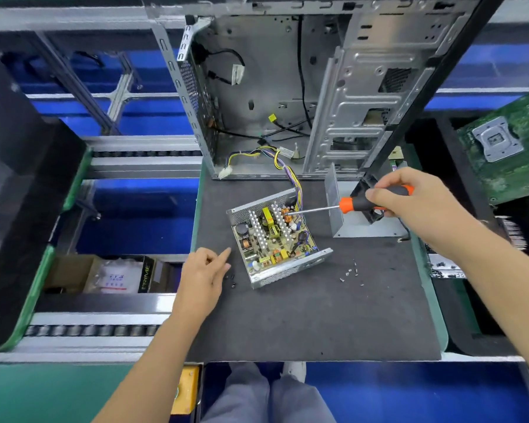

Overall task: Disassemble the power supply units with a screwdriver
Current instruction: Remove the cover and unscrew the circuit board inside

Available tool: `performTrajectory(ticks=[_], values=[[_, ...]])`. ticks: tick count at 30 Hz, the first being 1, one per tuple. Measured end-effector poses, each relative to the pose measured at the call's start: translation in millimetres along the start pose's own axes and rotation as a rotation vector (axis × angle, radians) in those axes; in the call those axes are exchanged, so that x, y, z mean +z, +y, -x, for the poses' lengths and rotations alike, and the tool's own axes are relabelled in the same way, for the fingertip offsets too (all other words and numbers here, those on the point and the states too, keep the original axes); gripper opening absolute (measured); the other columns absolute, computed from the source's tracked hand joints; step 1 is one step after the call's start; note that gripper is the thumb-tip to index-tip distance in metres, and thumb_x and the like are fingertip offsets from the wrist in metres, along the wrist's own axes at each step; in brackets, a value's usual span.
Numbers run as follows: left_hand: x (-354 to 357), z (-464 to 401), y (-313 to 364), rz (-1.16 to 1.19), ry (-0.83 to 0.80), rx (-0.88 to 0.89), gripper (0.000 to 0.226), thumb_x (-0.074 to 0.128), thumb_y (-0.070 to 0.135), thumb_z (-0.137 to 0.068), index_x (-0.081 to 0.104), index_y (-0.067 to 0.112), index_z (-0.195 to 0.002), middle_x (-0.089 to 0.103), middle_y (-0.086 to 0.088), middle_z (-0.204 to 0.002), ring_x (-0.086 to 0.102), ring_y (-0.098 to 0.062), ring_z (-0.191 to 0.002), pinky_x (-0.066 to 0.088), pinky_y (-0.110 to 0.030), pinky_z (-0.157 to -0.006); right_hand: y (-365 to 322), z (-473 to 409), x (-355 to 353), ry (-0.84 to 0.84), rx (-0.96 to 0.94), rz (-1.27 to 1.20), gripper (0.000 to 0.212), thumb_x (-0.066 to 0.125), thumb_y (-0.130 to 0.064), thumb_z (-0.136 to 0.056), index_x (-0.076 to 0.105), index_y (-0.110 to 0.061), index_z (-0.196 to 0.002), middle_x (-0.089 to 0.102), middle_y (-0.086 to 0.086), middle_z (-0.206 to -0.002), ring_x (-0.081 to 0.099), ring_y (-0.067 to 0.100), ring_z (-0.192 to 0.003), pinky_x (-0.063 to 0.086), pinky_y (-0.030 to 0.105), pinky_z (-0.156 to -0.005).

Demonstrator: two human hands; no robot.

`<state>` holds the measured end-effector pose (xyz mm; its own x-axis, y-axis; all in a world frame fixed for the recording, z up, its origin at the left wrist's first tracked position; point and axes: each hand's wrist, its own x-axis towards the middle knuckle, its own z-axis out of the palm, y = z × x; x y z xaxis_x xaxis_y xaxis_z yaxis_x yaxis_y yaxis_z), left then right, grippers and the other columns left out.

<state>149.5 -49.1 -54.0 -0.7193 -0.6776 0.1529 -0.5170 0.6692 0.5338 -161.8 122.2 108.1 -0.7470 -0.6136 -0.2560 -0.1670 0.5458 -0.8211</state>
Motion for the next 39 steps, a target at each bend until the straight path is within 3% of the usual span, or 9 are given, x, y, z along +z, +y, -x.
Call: performTrajectory(ticks=[6,11,15,20,24,26,30,33,39], values=[[14,7,-8,-0.169,-0.014,0.007,0.045,0.080,0.002,-0.081,0.070,0.008,-0.124,0.053,-0.011,-0.084,0.048,-0.032,-0.068,0.047,-0.045,-0.057,0,4,10,0.009,0.005,0.008,0.013,0.077,-0.034,-0.081,0.066,-0.027,-0.084,0.064,-0.007,-0.068,0.056,0.006,-0.054,0.038,0.025,-0.050],[11,9,-7,-0.249,-0.037,0.043,0.052,0.080,0.009,-0.082,0.064,0.004,-0.131,0.057,-0.014,-0.090,0.051,-0.033,-0.071,0.048,-0.044,-0.059,-1,7,14,0.007,0.010,0.012,0.013,0.077,-0.034,-0.081,0.066,-0.027,-0.084,0.067,-0.004,-0.082,0.059,0.007,-0.060,0.043,0.030,-0.060],[9,9,-6,-0.170,-0.078,-0.051,0.048,0.067,0.014,-0.094,0.057,0.007,-0.140,0.059,-0.013,-0.101,0.052,-0.033,-0.085,0.046,-0.048,-0.074,-8,11,18,-0.009,-0.009,0.018,0.014,0.077,-0.033,-0.082,0.066,-0.027,-0.086,0.069,0.007,-0.086,0.057,0.015,-0.066,0.043,0.029,-0.058],[5,3,0,0.116,-0.012,-0.170,0.027,0.061,0.016,-0.099,0.066,0.012,-0.125,0.059,-0.001,-0.106,0.050,-0.022,-0.101,0.041,-0.035,-0.096,-23,15,30,-0.085,-0.118,0.116,0.014,0.077,-0.032,-0.080,0.063,-0.028,-0.081,0.060,-0.006,-0.065,0.042,0.006,-0.049,0.032,0.012,-0.041],[4,-4,13,0.185,-0.025,-0.076,0.005,0.069,0.020,-0.093,0.069,0.018,-0.098,0.059,0.011,-0.093,0.047,-0.009,-0.092,0.038,-0.017,-0.084,-36,26,52,-0.155,-0.258,0.310,0.016,0.077,-0.035,-0.074,0.061,-0.032,-0.078,0.062,-0.010,-0.069,0.051,0.006,-0.060,0.039,0.014,-0.052],[6,-3,16,0.181,-0.049,-0.010,0.004,0.074,0.019,-0.089,0.071,0.019,-0.092,0.061,0.012,-0.088,0.046,-0.008,-0.088,0.036,-0.015,-0.082,-42,31,63,-0.207,-0.338,0.396,0.017,0.075,-0.036,-0.074,0.059,-0.033,-0.078,0.061,-0.013,-0.072,0.053,0.003,-0.071,0.039,0.014,-0.059],[14,0,13,0.125,-0.087,0.022,0.008,0.078,0.021,-0.086,0.078,0.015,-0.091,0.069,0.005,-0.087,0.056,-0.019,-0.084,0.040,-0.024,-0.086,-49,37,82,-0.313,-0.477,0.543,0.018,0.073,-0.032,-0.078,0.055,-0.032,-0.083,0.054,-0.015,-0.086,0.049,-0.004,-0.085,0.036,0.015,-0.067],[18,3,14,0.125,-0.062,0.029,0.009,0.082,0.015,-0.082,0.079,0.013,-0.090,0.069,0.002,-0.082,0.057,-0.023,-0.078,0.048,-0.033,-0.076,-51,41,94,-0.336,-0.539,0.603,0.019,0.071,-0.033,-0.080,0.054,-0.028,-0.087,0.047,-0.016,-0.088,0.046,0.001,-0.083,0.034,0.021,-0.071],[21,3,15,0.127,-0.022,0.005,0.011,0.084,0.016,-0.080,0.079,0.015,-0.090,0.067,0.003,-0.078,0.055,-0.023,-0.078,0.048,-0.033,-0.072,-56,46,104,-0.346,-0.560,0.612,0.019,0.071,-0.030,-0.083,0.054,-0.023,-0.088,0.049,-0.011,-0.091,0.046,0.008,-0.086,0.038,0.024,-0.074]])
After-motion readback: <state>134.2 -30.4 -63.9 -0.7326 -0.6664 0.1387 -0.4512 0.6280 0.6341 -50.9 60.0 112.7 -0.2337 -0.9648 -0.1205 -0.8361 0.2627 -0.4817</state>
